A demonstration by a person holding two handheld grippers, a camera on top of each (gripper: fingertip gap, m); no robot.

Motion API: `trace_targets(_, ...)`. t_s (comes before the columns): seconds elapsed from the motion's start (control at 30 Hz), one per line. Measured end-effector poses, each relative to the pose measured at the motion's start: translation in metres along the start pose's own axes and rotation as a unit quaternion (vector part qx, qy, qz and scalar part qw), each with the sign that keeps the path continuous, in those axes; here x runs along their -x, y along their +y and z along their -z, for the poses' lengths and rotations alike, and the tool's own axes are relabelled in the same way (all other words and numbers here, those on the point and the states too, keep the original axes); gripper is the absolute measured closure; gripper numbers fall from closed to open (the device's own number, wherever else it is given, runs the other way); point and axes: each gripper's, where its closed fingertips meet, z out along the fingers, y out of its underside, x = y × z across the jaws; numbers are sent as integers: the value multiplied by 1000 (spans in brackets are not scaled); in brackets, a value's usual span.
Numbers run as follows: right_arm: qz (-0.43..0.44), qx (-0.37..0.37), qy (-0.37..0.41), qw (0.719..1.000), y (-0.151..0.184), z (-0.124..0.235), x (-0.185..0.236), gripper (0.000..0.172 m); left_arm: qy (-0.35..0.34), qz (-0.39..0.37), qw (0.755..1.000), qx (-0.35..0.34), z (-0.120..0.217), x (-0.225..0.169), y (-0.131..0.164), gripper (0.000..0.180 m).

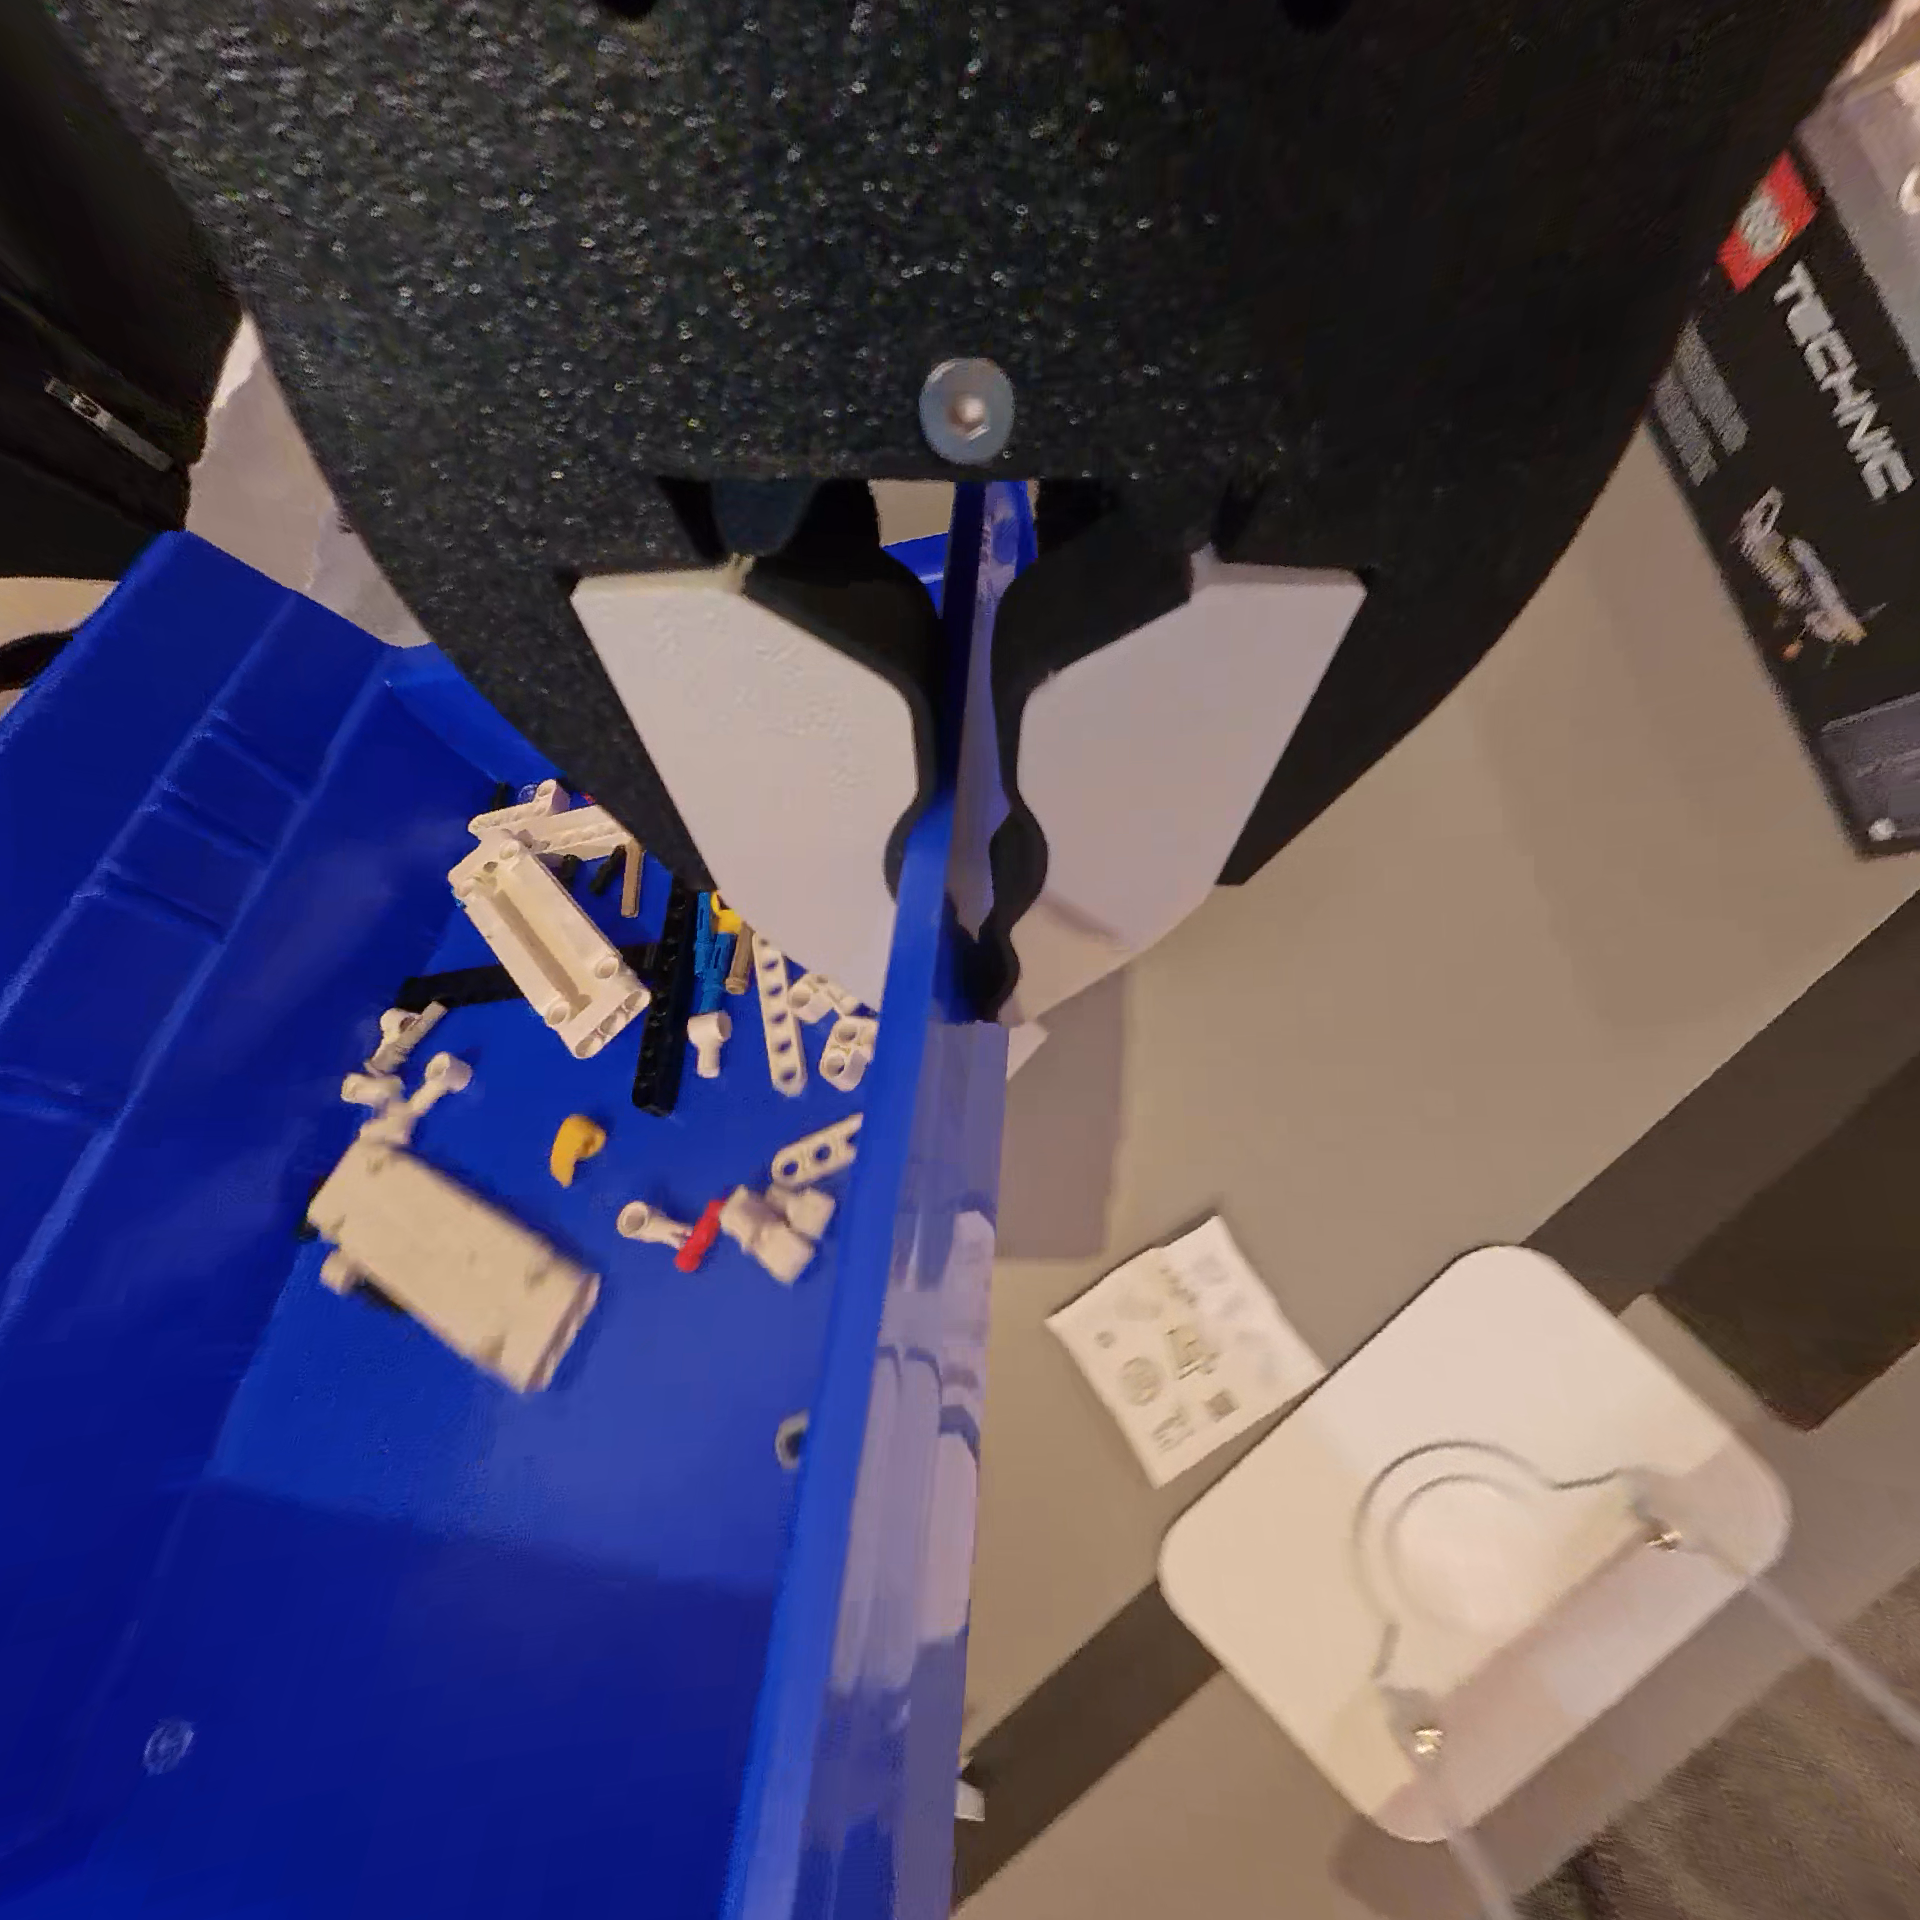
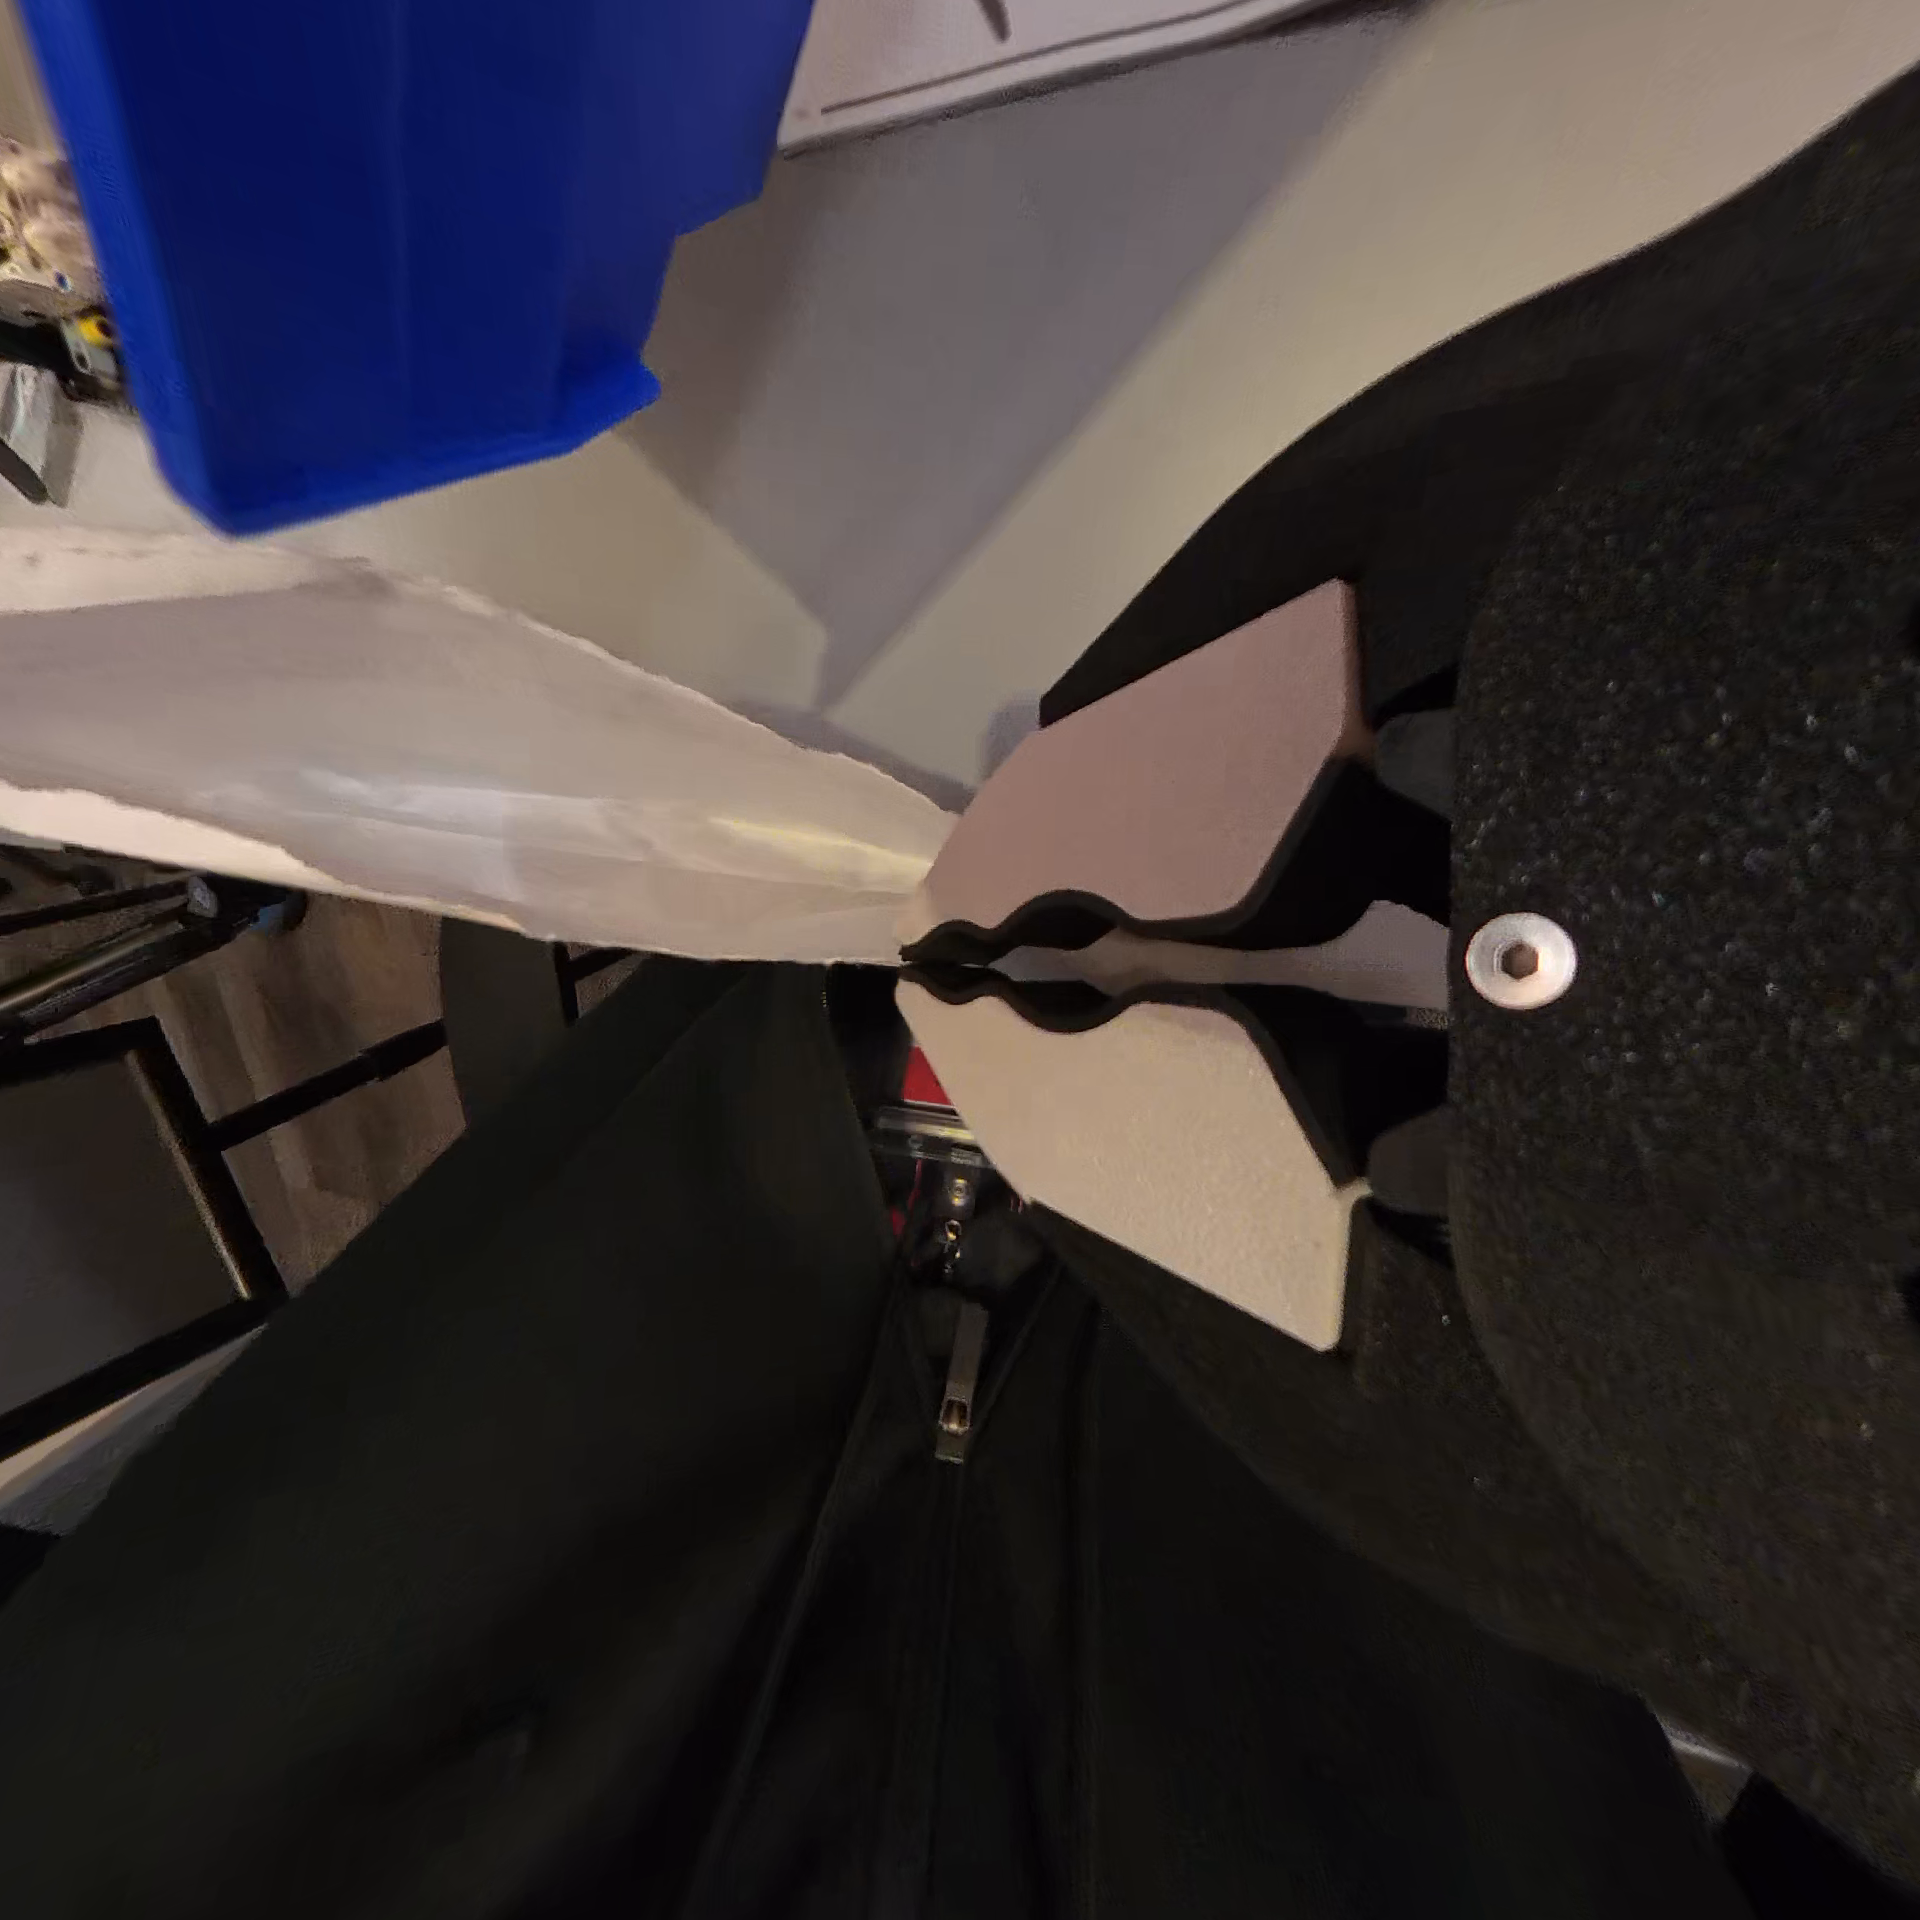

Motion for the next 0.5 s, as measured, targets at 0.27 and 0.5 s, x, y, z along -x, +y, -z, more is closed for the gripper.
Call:
trace_targets(0.27, -44, 9, -56, 997, -24, -31, -39, 172, -29, 37, 999, -10, 41, 54, 26, 173)
trace_targets(0.5, -61, -9, -78, 995, -35, -50, -65, 172, -52, 54, 997, -6, 44, 73, 37, 173)
